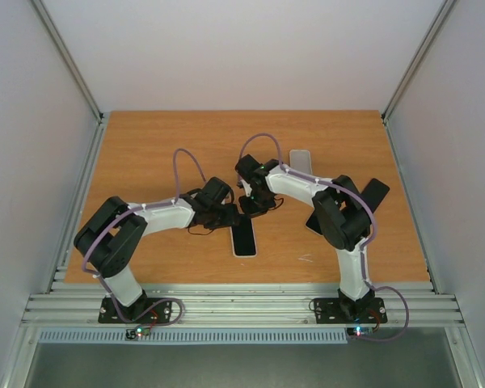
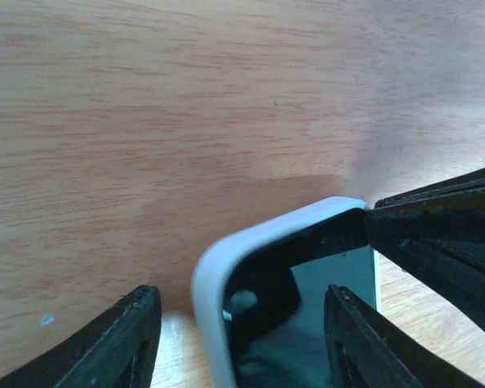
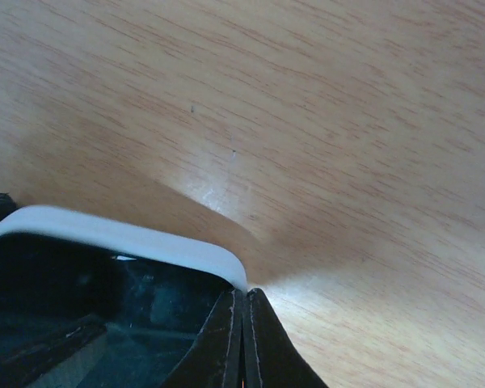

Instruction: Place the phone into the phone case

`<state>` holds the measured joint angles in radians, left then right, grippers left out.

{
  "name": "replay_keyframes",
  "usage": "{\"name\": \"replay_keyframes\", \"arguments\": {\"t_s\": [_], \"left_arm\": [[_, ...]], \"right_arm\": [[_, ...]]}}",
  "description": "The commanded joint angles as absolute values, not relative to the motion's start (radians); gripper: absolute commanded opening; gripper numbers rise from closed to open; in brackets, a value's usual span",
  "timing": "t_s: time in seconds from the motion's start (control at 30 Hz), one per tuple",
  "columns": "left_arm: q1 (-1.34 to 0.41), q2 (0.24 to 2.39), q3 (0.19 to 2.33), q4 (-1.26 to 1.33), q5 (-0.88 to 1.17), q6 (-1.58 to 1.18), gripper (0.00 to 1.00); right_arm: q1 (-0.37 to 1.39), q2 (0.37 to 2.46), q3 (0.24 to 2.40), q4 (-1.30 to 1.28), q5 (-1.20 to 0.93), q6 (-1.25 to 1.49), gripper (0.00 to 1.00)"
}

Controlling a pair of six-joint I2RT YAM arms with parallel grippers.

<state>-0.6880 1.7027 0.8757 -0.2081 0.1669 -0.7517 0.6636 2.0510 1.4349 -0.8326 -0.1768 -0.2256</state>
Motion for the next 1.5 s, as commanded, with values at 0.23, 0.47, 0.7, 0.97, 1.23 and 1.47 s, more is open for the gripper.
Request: {"name": "replay_keyframes", "arguments": {"t_s": [0.23,0.47,0.7,0.97,1.23,1.47], "left_arm": [[-0.702,1.729,0.813,-0.335,0.083,-0.761,0.56],[-0.712,1.711,0.811,-0.375,0.034,-0.758,0.53],[-0.747,1.633,0.830,-0.445,-0.030,-0.761,0.61],[-0.835,1.564,0.854,-0.497,-0.108,-0.797,0.74],[-0.893,1.563,0.878,-0.505,-0.146,-0.837,0.81],[-0.832,1.582,0.941,-0.556,-0.218,-0.808,0.64]], "right_arm": [[0.730,2.201,1.385,-0.862,0.045,-0.236,0.05],[0.732,1.948,1.294,-0.743,-0.115,-0.223,0.18],[0.732,1.693,1.174,-0.649,-0.116,-0.168,0.34],[0.723,1.480,0.991,-0.586,0.035,-0.127,0.55],[0.704,1.284,0.787,-0.515,0.084,-0.077,0.67],[0.703,1.214,0.679,-0.428,0.066,-0.058,0.71]]}}
